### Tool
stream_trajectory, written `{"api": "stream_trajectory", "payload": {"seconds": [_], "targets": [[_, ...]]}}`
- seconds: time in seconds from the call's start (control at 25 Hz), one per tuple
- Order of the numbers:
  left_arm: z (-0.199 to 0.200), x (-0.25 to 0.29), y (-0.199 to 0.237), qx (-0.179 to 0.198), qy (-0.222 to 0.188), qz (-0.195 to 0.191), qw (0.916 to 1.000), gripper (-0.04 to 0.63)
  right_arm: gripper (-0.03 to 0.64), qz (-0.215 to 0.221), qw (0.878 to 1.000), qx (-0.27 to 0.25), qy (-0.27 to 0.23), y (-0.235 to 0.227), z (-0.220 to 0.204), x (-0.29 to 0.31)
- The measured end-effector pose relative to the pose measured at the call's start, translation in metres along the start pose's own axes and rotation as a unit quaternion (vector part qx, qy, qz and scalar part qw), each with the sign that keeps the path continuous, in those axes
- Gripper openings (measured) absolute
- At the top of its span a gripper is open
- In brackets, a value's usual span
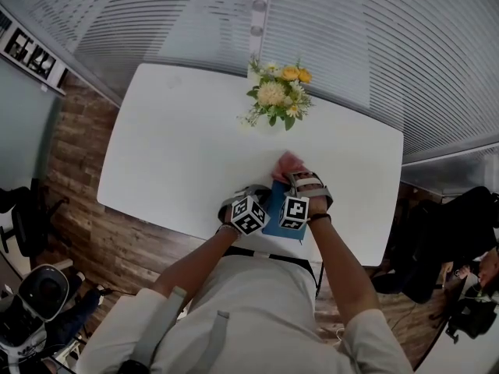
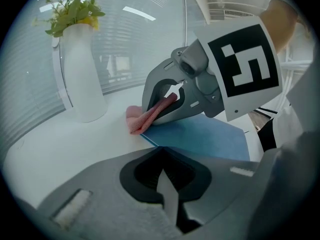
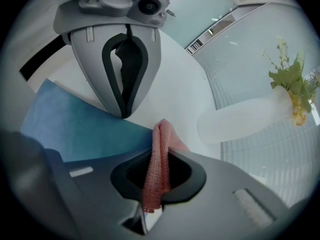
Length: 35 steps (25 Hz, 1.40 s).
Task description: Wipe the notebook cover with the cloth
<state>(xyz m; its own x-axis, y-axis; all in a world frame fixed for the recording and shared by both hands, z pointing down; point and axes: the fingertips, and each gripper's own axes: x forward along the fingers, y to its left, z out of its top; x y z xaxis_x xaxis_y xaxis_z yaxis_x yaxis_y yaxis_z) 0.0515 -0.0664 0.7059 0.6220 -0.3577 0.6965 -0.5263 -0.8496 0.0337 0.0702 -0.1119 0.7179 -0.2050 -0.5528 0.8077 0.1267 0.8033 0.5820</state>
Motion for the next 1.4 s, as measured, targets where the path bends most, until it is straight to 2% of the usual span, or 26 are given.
{"api": "stream_trajectory", "payload": {"seconds": [0.24, 0.48, 1.4], "targets": [[-0.002, 0.001, 0.000, 0.008, 0.010, 0.006, 0.9999, 0.003, 0.014, 0.004, 0.999, -0.039, 0.023, 0.001, -0.005, 0.003], [-0.002, 0.002, 0.000, 0.007, 0.011, 0.003, 0.9999, 0.003, 0.008, -0.012, 0.998, -0.048, 0.037, 0.004, -0.004, 0.000], [-0.002, 0.002, 0.000, 0.006, 0.011, -0.001, 0.9999, 0.002, 0.007, -0.015, 0.995, -0.083, 0.050, 0.015, 0.000, -0.011]]}}
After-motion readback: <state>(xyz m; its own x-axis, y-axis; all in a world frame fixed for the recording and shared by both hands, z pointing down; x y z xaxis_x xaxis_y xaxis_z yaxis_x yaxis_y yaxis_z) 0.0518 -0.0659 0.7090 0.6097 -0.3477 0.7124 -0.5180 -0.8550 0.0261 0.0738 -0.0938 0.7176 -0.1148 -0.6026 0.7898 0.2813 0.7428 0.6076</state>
